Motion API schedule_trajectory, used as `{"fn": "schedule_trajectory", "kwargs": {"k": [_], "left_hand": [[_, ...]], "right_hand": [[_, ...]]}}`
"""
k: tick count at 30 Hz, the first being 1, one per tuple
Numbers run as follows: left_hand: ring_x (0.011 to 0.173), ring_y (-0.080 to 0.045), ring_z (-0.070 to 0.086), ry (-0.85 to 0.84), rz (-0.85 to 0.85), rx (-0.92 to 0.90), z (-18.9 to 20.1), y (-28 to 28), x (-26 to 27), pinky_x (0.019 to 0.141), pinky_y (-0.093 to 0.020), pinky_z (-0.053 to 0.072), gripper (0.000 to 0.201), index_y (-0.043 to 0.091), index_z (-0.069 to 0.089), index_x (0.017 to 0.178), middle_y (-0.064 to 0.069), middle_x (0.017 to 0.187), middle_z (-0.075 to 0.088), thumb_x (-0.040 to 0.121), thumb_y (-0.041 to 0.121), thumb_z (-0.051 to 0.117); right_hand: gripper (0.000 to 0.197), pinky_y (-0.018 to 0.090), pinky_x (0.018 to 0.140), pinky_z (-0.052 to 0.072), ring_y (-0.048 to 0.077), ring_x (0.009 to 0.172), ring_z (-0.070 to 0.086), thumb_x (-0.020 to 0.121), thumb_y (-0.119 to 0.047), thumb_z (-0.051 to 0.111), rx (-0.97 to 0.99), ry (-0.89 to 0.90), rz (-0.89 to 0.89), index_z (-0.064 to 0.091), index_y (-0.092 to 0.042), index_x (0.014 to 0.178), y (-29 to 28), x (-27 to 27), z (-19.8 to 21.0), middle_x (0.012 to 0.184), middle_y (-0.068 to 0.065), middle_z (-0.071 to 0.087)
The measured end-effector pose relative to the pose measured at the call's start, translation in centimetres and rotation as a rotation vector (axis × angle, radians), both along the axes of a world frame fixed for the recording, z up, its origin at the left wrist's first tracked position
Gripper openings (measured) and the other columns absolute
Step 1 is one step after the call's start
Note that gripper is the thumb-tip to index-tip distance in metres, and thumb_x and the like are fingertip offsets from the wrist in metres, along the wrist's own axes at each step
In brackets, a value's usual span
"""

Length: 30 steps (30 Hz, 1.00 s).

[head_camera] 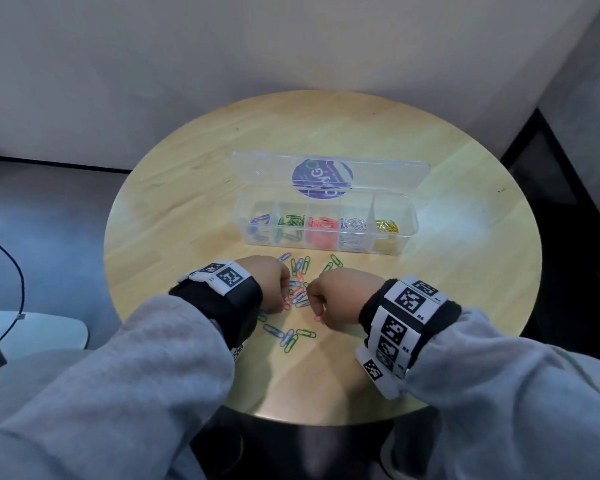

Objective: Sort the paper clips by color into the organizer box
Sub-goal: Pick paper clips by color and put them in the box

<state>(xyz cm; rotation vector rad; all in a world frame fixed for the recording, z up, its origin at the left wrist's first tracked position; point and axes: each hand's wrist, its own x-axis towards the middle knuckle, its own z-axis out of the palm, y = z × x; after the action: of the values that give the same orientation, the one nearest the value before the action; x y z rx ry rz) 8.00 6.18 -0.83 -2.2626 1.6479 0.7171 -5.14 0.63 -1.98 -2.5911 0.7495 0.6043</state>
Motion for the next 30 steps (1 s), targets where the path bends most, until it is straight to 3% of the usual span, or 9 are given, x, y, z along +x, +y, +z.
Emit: {"fn": "schedule_trajectory", "kwargs": {"k": [4,8,11,13,15,19,23,30], "left_hand": [[0.073,-0.015,0.048,-0.002,-0.016,-0.024,0.1,0.2,-0.2,0.047,-0.019,0.029,0.017,0.027,0.053,0.083,0.010,0.065,0.044,0.077,0.018,0.066],[0.057,-0.007,0.045,0.000,-0.016,0.015,0.2,0.1,-0.2,0.047,-0.019,0.030,0.012,0.026,0.057,0.080,0.010,0.063,0.048,0.078,0.018,0.065],[0.067,-0.015,0.051,-0.025,-0.023,0.057,0.3,0.2,-0.4,0.048,-0.020,0.033,0.007,0.023,0.059,0.084,0.006,0.069,0.053,0.080,0.017,0.061],[0.077,-0.018,0.051,-0.036,-0.027,0.071,0.3,0.2,-0.6,0.050,-0.021,0.033,0.007,0.021,0.058,0.086,0.002,0.081,0.057,0.081,0.018,0.059],[0.079,-0.019,0.051,-0.043,-0.034,0.076,0.3,0.2,-0.7,0.052,-0.022,0.033,0.007,0.021,0.058,0.087,0.001,0.086,0.057,0.080,0.019,0.060],[0.079,-0.021,0.052,-0.038,-0.031,0.098,0.1,0.1,-0.6,0.062,-0.024,0.038,0.011,0.018,0.060,0.090,-0.001,0.086,0.058,0.080,0.022,0.062],[0.088,-0.025,0.061,-0.071,-0.044,0.101,-0.2,0.2,-0.7,0.071,-0.029,0.044,0.027,0.012,0.066,0.099,-0.006,0.093,0.065,0.081,0.030,0.061],[0.069,-0.023,0.049,-0.112,-0.079,0.102,0.0,0.2,-1.1,0.060,-0.027,0.039,0.007,0.016,0.058,0.078,-0.004,0.076,0.053,0.074,0.020,0.062]], "right_hand": [[0.013,0.028,0.067,0.039,0.020,0.080,0.050,0.088,-0.022,0.057,-0.021,0.051,0.002,0.051,-0.020,0.077,0.2,0.0,0.0,0.080,-0.003,0.054],[0.025,0.025,0.058,0.038,0.019,0.076,0.051,0.085,-0.023,0.058,-0.008,0.046,-0.056,0.046,-0.023,0.064,0.0,-0.3,0.0,0.071,-0.006,0.050],[0.016,0.023,0.058,0.042,0.018,0.076,0.054,0.083,-0.017,0.056,0.072,-0.001,-0.161,0.052,-0.022,0.068,-0.8,-0.6,0.8,0.078,-0.003,0.059],[0.012,0.028,0.067,0.050,0.015,0.070,0.057,0.080,-0.010,0.055,0.174,-0.088,-0.275,0.062,-0.020,0.079,-1.5,-0.9,1.4,0.080,-0.002,0.064],[0.018,0.029,0.070,0.052,0.011,0.060,0.055,0.078,-0.004,0.057,0.322,-0.205,-0.418,0.066,-0.019,0.085,-2.4,-1.2,1.6,0.070,-0.003,0.062],[0.023,0.027,0.058,0.050,0.015,0.049,0.050,0.085,0.004,0.052,0.621,-0.337,-0.625,0.063,-0.014,0.076,-3.3,-1.5,1.2,0.060,0.007,0.055],[0.025,0.025,0.049,0.041,0.017,0.043,0.042,0.088,0.007,0.042,0.785,-0.377,-0.762,0.058,-0.004,0.072,-3.3,-1.3,0.6,0.056,0.011,0.045],[0.020,0.029,0.048,0.045,0.024,0.051,0.047,0.090,0.003,0.042,0.843,-0.370,-0.828,0.054,-0.003,0.075,-3.4,-0.8,0.1,0.063,0.015,0.050]]}}
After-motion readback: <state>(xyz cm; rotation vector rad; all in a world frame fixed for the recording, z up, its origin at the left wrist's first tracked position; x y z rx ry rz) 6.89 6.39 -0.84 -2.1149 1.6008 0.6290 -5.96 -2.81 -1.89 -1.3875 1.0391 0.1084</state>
